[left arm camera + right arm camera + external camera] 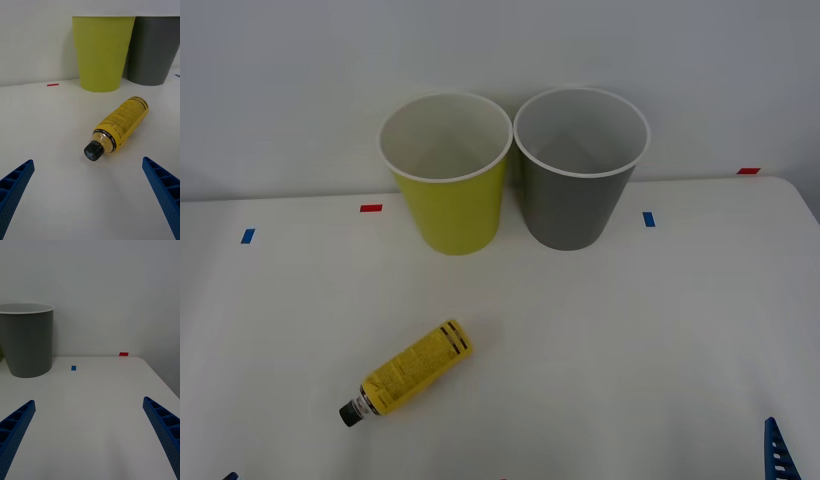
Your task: Put cans in the gray bin and PET bottles in the light green bin.
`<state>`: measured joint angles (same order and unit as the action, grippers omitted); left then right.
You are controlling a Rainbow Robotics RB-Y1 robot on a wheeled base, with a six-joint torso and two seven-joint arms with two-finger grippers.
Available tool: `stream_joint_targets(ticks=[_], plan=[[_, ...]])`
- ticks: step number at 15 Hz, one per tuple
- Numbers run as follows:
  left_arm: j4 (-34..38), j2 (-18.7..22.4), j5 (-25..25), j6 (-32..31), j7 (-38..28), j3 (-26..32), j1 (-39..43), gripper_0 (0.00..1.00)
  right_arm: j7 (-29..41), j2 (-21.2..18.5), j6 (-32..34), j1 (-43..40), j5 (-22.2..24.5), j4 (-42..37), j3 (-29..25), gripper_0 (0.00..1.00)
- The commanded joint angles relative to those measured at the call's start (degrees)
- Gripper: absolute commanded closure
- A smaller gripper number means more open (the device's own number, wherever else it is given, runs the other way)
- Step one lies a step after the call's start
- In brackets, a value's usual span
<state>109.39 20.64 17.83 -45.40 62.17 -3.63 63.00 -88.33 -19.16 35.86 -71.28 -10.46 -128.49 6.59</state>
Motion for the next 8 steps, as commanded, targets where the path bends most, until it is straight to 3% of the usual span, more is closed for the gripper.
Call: stream_joint_targets(ticks=[1,8], plan=[[0.0,4.7,1.3,0.4,0.9,-0.9,-3.4,0.00,0.0,0.0,0.0,0.0,0.0,0.0,0.0,0.00],[0.0,12.1,1.6,4.8,1.7,-3.8,-10.1,0.00,0.0,0.0,0.0,0.0,0.0,0.0,0.0,0.00]])
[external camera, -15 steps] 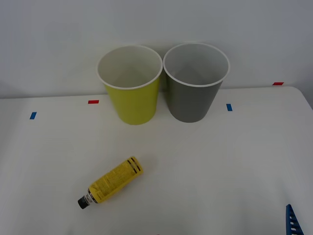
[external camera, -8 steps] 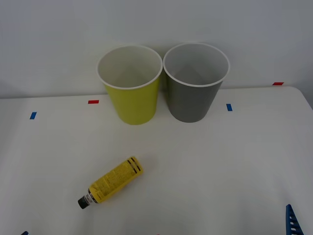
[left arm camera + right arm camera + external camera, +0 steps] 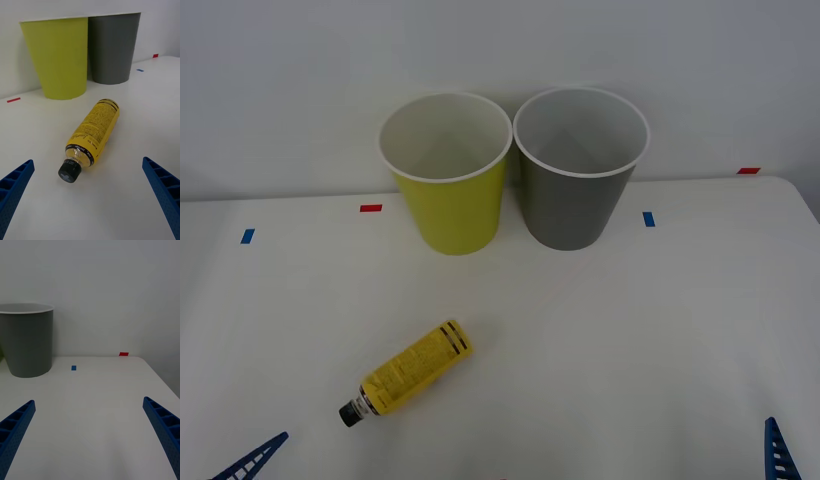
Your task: Put cans in the gray bin and PET bottles in the light green bin.
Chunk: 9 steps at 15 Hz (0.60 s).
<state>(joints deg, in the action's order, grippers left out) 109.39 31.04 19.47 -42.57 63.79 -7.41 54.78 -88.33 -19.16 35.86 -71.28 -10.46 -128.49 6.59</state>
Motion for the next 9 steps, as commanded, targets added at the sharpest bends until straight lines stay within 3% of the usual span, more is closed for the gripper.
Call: stream_joint_targets(ticks=[1,6,9], plan=[[0.0,2.6,0.0,2.4,-0.1,-0.1,-3.3,0.00,0.0,0.0,0.0,0.0,0.0,0.0,0.0,0.00],[0.9,6.8,-0.1,7.0,-0.2,-2.6,-10.0,0.00,0.0,0.0,0.0,0.0,0.0,0.0,0.0,0.00],[5.8,9.7,-0.1,15.8,-0.4,-5.2,-12.4,0.00,0.0,0.0,0.0,0.0,0.0,0.0,0.0,0.00]])
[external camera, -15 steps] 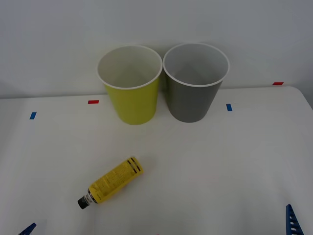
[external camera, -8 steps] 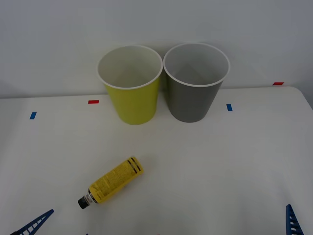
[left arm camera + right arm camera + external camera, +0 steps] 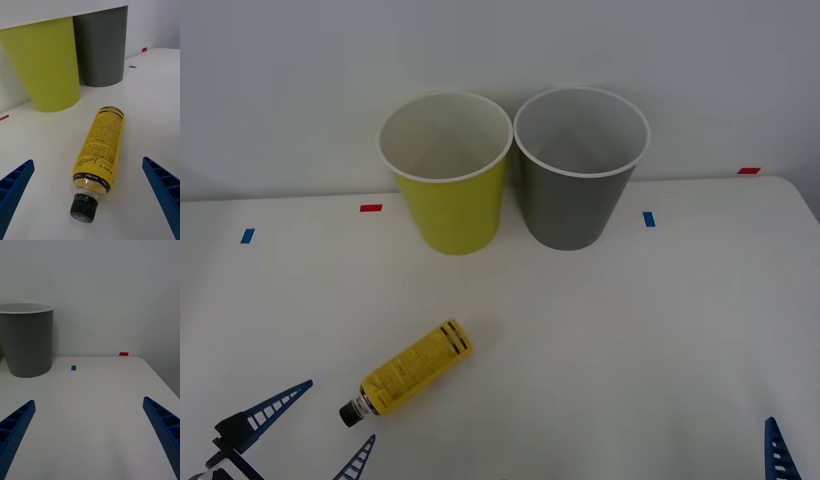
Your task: Put cans in the gray bin and PET bottles in the light green bin.
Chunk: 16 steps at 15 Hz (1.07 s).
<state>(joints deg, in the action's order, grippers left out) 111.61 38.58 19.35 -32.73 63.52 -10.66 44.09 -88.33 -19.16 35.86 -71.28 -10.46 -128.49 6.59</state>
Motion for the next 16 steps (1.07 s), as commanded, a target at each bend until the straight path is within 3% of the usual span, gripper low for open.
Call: stream_joint_targets(ticks=[1,7,13,16], plan=[[5.0,3.5,0.0,8.7,-0.2,-3.1,-2.4,0.00,0.0,0.0,0.0,0.0,0.0,0.0,0.0,0.00],[15.3,10.7,-0.5,29.3,-1.1,-9.6,-8.1,0.00,0.0,0.0,0.0,0.0,0.0,0.0,0.0,0.00],[16.0,11.4,-1.9,38.9,-2.2,-11.3,-14.4,0.06,0.0,0.0,0.0,0.0,0.0,0.0,0.0,0.00],[22.1,11.6,-7.5,52.3,-1.8,-14.0,-17.1,0.06,0.0,0.0,0.0,0.0,0.0,0.0,0.0,0.00]])
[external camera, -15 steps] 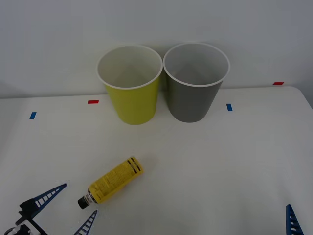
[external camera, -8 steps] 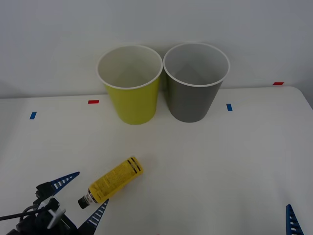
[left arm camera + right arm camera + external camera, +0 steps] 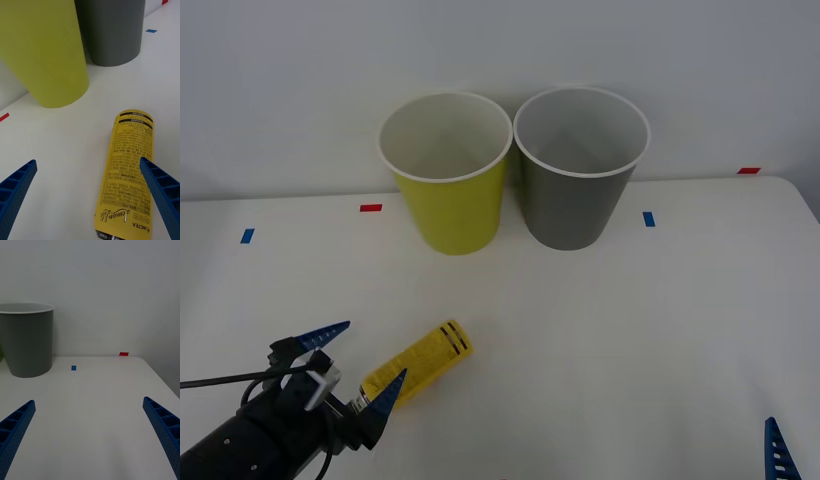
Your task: Put cans in the gray bin and PET bottles in the light green bin.
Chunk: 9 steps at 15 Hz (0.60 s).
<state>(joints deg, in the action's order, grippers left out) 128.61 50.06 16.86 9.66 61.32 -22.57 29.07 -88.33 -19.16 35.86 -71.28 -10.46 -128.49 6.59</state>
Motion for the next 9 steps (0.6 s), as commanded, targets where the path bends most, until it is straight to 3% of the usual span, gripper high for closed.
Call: stream_joint_targets(ticks=[1,4,9], plan=[[7.7,0.3,-7.4,14.8,0.9,-2.2,-2.7,0.08,0.0,0.0,0.0,0.0,0.0,0.0,0.0,0.00],[11.7,1.4,-15.5,24.5,7.6,-1.4,-5.3,0.11,0.0,0.0,0.0,0.0,0.0,0.0,0.0,0.00],[12.1,1.4,-32.4,32.1,21.0,3.5,-10.1,0.12,0.0,0.0,0.0,0.0,0.0,0.0,0.0,0.00]])
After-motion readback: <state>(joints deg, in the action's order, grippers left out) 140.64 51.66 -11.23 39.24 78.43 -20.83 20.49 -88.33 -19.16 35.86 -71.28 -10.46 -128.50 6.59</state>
